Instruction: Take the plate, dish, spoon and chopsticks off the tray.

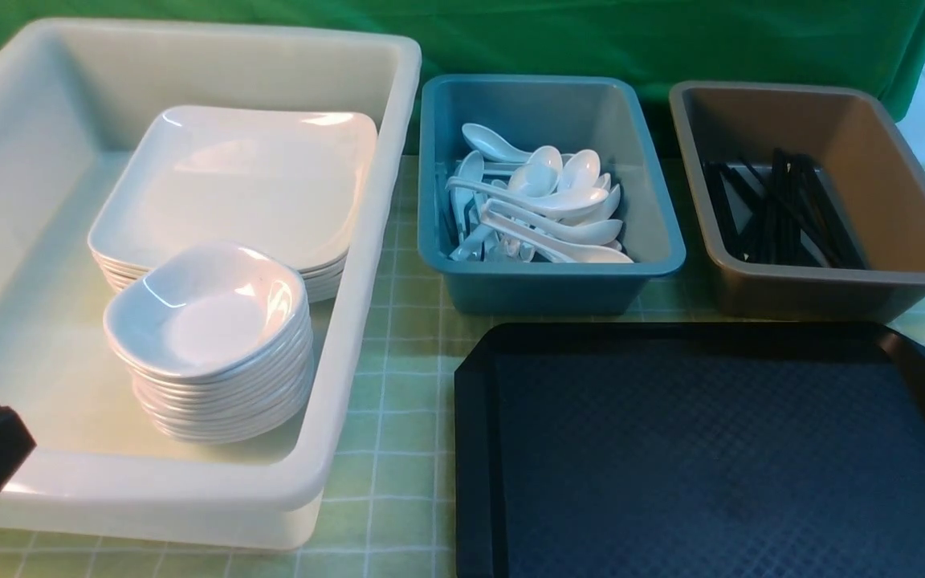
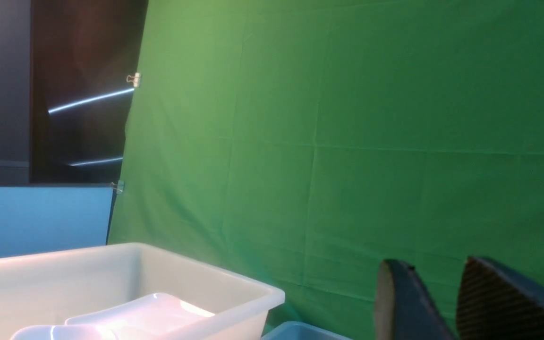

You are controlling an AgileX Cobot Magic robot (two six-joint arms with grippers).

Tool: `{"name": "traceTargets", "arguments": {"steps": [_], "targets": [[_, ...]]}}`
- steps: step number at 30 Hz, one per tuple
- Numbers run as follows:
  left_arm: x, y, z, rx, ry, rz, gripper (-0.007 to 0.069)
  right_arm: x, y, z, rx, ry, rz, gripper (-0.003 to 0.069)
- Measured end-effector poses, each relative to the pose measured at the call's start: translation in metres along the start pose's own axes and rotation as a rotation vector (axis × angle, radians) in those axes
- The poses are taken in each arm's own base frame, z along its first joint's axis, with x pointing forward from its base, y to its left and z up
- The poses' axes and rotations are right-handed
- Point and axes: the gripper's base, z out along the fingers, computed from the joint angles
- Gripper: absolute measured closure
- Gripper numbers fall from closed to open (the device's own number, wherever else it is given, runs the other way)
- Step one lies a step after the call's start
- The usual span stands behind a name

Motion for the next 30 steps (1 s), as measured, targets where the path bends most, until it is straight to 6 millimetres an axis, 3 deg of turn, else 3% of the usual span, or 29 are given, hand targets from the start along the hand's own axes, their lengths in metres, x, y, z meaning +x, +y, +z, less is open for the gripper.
{"name": "traceTargets", "arguments": {"steps": [7,11,18,22,30], "targets": [[0.0,0.002,-0.001,-0.03,-0.005,0.081,0.0641,0.0,0.0,0.0,0.0,0.0,0.001,0.0466],[0.013,0.012,-0.002,-0.15,0.008,0.14,0.0641,0.0,0.0,0.0,0.0,0.001,0.0,0.046],[0.081,0.036,-0.003,-0.426,0.114,0.133,0.0641,0.0,0.0,0.0,0.0,0.001,-0.001,0.0444],[0.104,0.042,-0.003,-0.475,0.179,0.102,0.0641,0.0,0.0,0.0,0.0,0.002,-0.001,0.0437],[0.105,0.043,-0.003,-0.491,0.179,0.104,0.0639,0.0,0.0,0.0,0.0,0.002,-0.001,0.0425]]}}
